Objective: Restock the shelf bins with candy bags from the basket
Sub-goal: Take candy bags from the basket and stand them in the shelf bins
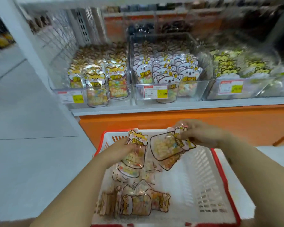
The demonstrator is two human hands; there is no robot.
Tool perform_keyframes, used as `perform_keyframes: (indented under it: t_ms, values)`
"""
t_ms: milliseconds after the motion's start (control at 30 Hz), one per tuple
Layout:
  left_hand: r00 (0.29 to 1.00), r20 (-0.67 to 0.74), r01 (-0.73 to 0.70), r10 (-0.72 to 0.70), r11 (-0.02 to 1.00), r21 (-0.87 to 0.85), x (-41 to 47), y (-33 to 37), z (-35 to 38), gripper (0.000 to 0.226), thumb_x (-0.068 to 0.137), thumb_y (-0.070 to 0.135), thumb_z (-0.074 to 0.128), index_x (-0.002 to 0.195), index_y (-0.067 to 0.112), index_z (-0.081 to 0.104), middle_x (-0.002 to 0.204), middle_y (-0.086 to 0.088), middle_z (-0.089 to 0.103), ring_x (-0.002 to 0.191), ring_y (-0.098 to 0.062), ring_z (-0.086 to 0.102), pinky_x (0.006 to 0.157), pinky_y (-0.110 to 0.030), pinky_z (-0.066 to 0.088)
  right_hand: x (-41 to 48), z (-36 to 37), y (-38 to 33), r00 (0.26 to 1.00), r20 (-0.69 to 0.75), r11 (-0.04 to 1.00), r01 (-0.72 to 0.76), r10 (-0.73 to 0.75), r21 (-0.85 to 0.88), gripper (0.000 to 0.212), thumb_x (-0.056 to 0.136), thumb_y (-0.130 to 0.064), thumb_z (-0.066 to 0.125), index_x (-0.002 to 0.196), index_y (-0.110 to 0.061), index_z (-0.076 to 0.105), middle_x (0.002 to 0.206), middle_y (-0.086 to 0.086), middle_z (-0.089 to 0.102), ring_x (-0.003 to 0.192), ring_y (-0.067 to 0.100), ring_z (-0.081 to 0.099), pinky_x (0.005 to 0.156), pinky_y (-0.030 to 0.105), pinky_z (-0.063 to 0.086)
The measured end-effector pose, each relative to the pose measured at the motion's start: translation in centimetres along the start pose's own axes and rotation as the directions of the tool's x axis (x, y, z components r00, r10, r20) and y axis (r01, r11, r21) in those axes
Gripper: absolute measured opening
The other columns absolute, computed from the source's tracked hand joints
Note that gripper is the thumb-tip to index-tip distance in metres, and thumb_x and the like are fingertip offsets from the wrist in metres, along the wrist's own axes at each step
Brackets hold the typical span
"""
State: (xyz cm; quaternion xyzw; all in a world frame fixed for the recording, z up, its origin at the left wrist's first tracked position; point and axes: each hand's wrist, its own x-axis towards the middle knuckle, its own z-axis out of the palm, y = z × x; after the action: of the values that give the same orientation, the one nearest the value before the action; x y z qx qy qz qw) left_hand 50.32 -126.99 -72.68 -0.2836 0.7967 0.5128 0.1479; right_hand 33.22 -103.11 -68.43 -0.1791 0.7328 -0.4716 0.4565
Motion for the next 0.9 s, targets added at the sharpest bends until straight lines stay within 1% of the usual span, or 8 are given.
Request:
perform_keyframes:
  t_ms: [100,167,267,367,467,633,800,900]
  values:
    - [0.997,-0.048,-0.06,0.062,0.998,0.037,-2.6,2.7,-2.0,0.019,0.099,0.04,0.055,0.109,0.024,0.058,0.134,-0.005,0.052,0.096,-0.031,0.065,0.082,-0.032,0.054,-2.4,-0.1,-4.6,0.996,0.019,0.997,0.082,-0.082,0.003,0.031,0.078,-0.007,0.075,0.107,-0.017,0.067,0.087,0.023,0.061,0.071,0.027,0.054,0.062,0.032,0.039]
    - [0.987,-0.086,-0.126,0.136,0.986,0.112,-4.8,4.7,-3.2,0.019,0.102,0.035,0.052,0.115,0.022,0.057,0.102,-0.001,0.068,0.099,-0.03,0.064,0.085,-0.035,0.053,-4.0,-0.2,-7.4,0.989,0.004,0.988,0.145,-0.146,0.042,0.028,0.09,0.008,0.06,0.11,-0.012,0.062,0.075,0.008,0.059,0.058,0.014,0.053,0.047,0.02,0.038]
    - [0.97,-0.096,-0.204,0.224,0.962,0.179,-7.0,5.9,-4.4,0.032,0.101,0.044,0.052,0.125,0.022,0.056,0.098,0.01,0.065,0.087,-0.009,0.063,0.081,-0.029,0.054,-6.2,0.1,-10.0,0.975,-0.005,0.974,0.223,-0.223,0.051,0.029,0.092,0.006,0.057,0.115,-0.011,0.061,0.094,0.019,0.063,0.064,0.012,0.053,0.047,0.021,0.036]
    - [0.987,0.0,-0.162,0.164,0.974,-0.156,-8.5,5.8,-4.0,0.067,0.084,0.064,0.066,0.137,0.023,0.056,0.135,-0.001,0.063,0.125,-0.018,0.059,0.112,-0.046,0.042,-6.9,1.1,-9.9,0.972,-0.002,0.972,0.234,-0.234,0.027,0.035,0.092,0.003,0.062,0.123,-0.013,0.06,0.108,0.026,0.064,0.071,0.016,0.057,0.051,0.026,0.041]
    - [0.981,0.13,-0.051,0.141,0.846,-0.531,-9.6,6.0,-2.6,0.049,0.094,0.042,0.059,0.133,0.013,0.061,0.128,-0.012,0.068,0.12,-0.028,0.064,0.109,-0.048,0.045,-6.6,1.9,-9.2,0.955,-0.14,0.965,0.261,-0.262,-0.028,0.04,0.089,-0.003,0.069,0.125,-0.019,0.062,0.113,0.026,0.066,0.08,0.02,0.069,0.064,0.035,0.054]
    - [0.964,0.174,-0.055,0.201,0.79,-0.61,-10.0,6.4,-1.2,0.047,0.086,0.026,0.068,0.129,0.01,0.06,0.12,-0.014,0.071,0.109,-0.03,0.069,0.101,-0.05,0.051,-5.5,2.5,-8.4,0.913,-0.315,0.962,0.274,-0.258,0.005,0.038,0.095,-0.01,0.064,0.129,-0.021,0.054,0.041,-0.01,0.047,0.035,0.004,0.038,0.041,0.017,0.03]
    - [0.979,0.034,-0.14,0.199,0.791,-0.596,-8.4,6.2,-1.3,0.031,0.092,0.018,0.067,0.123,0.015,0.064,0.111,-0.004,0.075,0.106,-0.021,0.071,0.099,-0.043,0.052,-5.2,2.9,-8.8,0.768,-0.479,0.896,0.283,-0.426,-0.343,0.054,0.094,-0.025,0.067,0.142,-0.026,0.043,0.092,-0.004,0.06,0.057,0.013,0.054,0.054,0.025,0.04]
    - [0.971,-0.074,-0.226,0.226,0.779,-0.585,-7.2,5.6,-2.0,0.064,0.083,0.027,0.08,0.139,0.016,0.053,0.116,0.0,0.074,0.113,-0.02,0.068,0.105,-0.041,0.047,-6.4,1.9,-9.8,0.69,-0.52,0.864,0.391,-0.503,-0.317,0.065,0.093,-0.024,0.068,0.148,-0.031,0.034,0.116,-0.008,0.057,0.08,0.016,0.063,0.072,0.027,0.048]
